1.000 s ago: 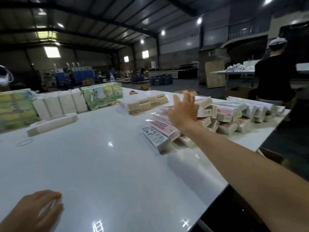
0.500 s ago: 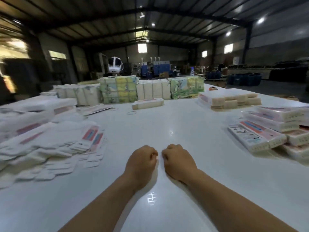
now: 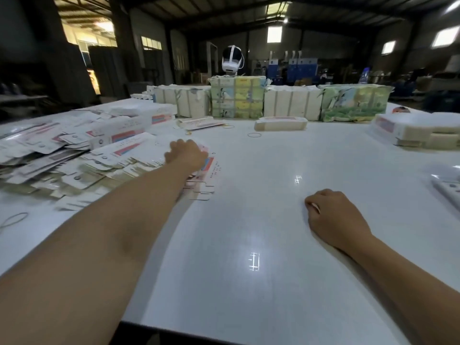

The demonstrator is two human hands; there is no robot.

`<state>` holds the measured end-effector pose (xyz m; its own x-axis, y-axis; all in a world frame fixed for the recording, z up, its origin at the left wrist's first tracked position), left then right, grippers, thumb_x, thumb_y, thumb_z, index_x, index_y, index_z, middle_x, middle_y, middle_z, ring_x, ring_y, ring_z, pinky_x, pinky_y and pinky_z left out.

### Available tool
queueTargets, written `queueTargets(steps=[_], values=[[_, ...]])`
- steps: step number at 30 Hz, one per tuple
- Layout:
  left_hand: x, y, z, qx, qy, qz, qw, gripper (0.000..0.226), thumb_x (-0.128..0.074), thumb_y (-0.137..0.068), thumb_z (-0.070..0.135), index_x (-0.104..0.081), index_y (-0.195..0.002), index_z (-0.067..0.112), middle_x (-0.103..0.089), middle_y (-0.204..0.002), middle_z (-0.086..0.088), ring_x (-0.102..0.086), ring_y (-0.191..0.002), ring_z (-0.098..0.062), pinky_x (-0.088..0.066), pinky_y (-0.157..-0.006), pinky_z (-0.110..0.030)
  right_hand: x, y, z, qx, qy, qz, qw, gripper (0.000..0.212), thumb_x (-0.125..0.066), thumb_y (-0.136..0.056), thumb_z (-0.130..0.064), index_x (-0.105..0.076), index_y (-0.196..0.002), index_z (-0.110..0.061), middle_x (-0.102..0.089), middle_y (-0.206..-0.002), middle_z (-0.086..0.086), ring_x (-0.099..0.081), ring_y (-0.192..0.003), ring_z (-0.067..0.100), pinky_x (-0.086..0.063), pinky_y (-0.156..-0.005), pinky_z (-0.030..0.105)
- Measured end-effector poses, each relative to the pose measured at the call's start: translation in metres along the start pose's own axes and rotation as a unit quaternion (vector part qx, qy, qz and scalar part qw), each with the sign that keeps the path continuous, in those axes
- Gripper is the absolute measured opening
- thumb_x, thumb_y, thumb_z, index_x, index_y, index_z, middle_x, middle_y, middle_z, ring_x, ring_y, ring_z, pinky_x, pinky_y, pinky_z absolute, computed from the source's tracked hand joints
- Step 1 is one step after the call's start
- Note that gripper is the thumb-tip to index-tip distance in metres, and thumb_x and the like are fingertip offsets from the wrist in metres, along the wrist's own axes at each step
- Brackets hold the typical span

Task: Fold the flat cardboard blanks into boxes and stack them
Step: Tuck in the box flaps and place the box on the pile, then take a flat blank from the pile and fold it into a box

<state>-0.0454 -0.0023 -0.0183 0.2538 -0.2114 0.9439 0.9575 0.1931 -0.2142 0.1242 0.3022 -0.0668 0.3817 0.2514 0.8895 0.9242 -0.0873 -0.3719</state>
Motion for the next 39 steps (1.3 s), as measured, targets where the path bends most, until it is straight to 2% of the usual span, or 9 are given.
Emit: queueTargets(steps=[3, 7, 12, 17, 21, 25, 33, 35, 39], values=[[-0.008, -0.028, -0.029, 0.051, -0.063, -0.019, 0.997, 0.098, -0.048, -0.069, 0.083, -0.041, -0.132, 0.008, -0.034, -0.14, -0.017, -0.029, -0.128, -0.034, -0.029, -0.099, -0.046, -0.001, -0.002, 0.0, 0.001, 0.004, 0.005, 1.0, 0.027, -0.042, -0.093, -0.018, -0.068, -0.095, -0.012, -0.061, -0.103, 0.001, -0.049, -0.096, 0.024, -0.044, -0.08, 0.036], [-0.015, -0.053, -0.036, 0.056, -0.113, -0.046, 0.991, 0.114, -0.064, -0.053, 0.084, -0.038, -0.134, 0.007, -0.034, -0.141, -0.018, -0.031, -0.128, -0.034, -0.029, -0.101, -0.046, -0.001, -0.001, 0.0, 0.0, 0.007, 0.005, 1.0, 0.025, -0.043, -0.093, -0.019, -0.067, -0.098, -0.013, -0.061, -0.104, 0.0, -0.048, -0.097, 0.023, -0.043, -0.082, 0.037], [-0.015, -0.075, -0.039, 0.071, 0.037, -0.157, 0.984, 0.069, -0.079, -0.07, 0.045, -0.053, -0.113, -0.002, -0.058, -0.084, -0.013, -0.055, -0.07, -0.025, -0.045, -0.063, -0.034, 0.001, -0.001, 0.0, -0.003, 0.0, 0.007, 1.0, 0.025, -0.044, -0.093, -0.018, -0.068, -0.1, -0.015, -0.06, -0.107, -0.002, -0.048, -0.098, 0.022, -0.041, -0.081, 0.034], [0.002, -0.066, -0.02, 0.032, -0.041, -0.015, 0.999, 0.063, -0.074, -0.077, 0.031, -0.043, -0.124, 0.005, -0.057, -0.108, -0.017, -0.055, -0.099, -0.035, -0.043, -0.086, -0.041, 0.0, -0.002, -0.002, -0.005, 0.021, 0.006, 1.0, 0.025, -0.042, -0.093, -0.02, -0.066, -0.097, -0.013, -0.06, -0.104, 0.001, -0.048, -0.096, 0.022, -0.041, -0.078, 0.033], [0.033, -0.031, 0.056, -0.129, 0.092, 0.073, 0.985, 0.019, -0.053, -0.088, 0.011, -0.047, -0.105, 0.009, -0.055, -0.089, -0.012, -0.054, -0.079, -0.03, -0.041, -0.06, -0.034, 0.004, 0.002, -0.005, -0.005, 0.017, -0.001, 1.0, 0.027, -0.04, -0.095, -0.023, -0.065, -0.101, -0.015, -0.059, -0.107, 0.001, -0.047, -0.099, 0.022, -0.04, -0.081, 0.033], [0.037, 0.038, 0.119, -0.142, 0.463, -0.086, 0.871, 0.015, -0.068, -0.085, 0.014, -0.053, -0.089, 0.014, -0.065, -0.077, -0.004, -0.067, -0.056, -0.019, -0.047, -0.041, -0.023, 0.008, 0.006, -0.008, -0.007, 0.025, -0.02, 0.999, 0.028, -0.04, -0.093, -0.021, -0.064, -0.106, -0.013, -0.059, -0.109, 0.004, -0.049, -0.102, 0.025, -0.042, -0.086, 0.036], [-0.041, 0.146, 0.124, -0.147, 0.466, -0.336, 0.806, 0.017, -0.062, -0.089, 0.018, -0.068, -0.091, 0.033, -0.072, -0.077, 0.01, -0.071, -0.071, -0.013, -0.054, -0.047, -0.026, 0.013, 0.012, 0.017, -0.083, -0.165, -0.022, 0.983, 0.018, -0.049, -0.094, -0.014, -0.063, -0.099, -0.004, -0.063, -0.103, 0.012, -0.057, -0.102, 0.028, -0.04, -0.074, 0.025], [-0.042, 0.143, 0.108, -0.15, 0.455, -0.347, 0.806, 0.018, -0.062, -0.088, 0.018, -0.069, -0.092, 0.034, -0.073, -0.081, 0.009, -0.072, -0.075, -0.016, -0.056, -0.052, -0.03, 0.016, 0.012, 0.036, -0.185, -0.342, 0.008, 0.921, 0.02, -0.05, -0.092, -0.007, -0.063, -0.105, 0.001, -0.067, -0.1, 0.013, -0.062, -0.094, 0.027, -0.045, -0.073, 0.027], [-0.03, 0.132, 0.093, -0.14, 0.445, -0.327, 0.822, 0.021, -0.064, -0.087, 0.016, -0.07, -0.094, 0.035, -0.073, -0.087, 0.008, -0.072, -0.079, -0.019, -0.058, -0.06, -0.034, 0.018, 0.019, 0.048, -0.321, -0.732, 0.005, 0.601, 0.043, -0.038, -0.099, -0.044, -0.059, -0.09, -0.007, -0.071, -0.066, 0.011, -0.07, -0.061, 0.026, -0.058, -0.05, 0.036]])
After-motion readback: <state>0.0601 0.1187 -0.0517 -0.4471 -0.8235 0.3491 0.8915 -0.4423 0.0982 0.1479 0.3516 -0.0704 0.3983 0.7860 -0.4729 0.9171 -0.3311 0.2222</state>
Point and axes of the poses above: each hand's wrist, its own y-axis away from the middle knuckle, its own x-axis out of the back of the hand, z = x × y, the point moved 8 cm from there along -y, towards the middle knuckle
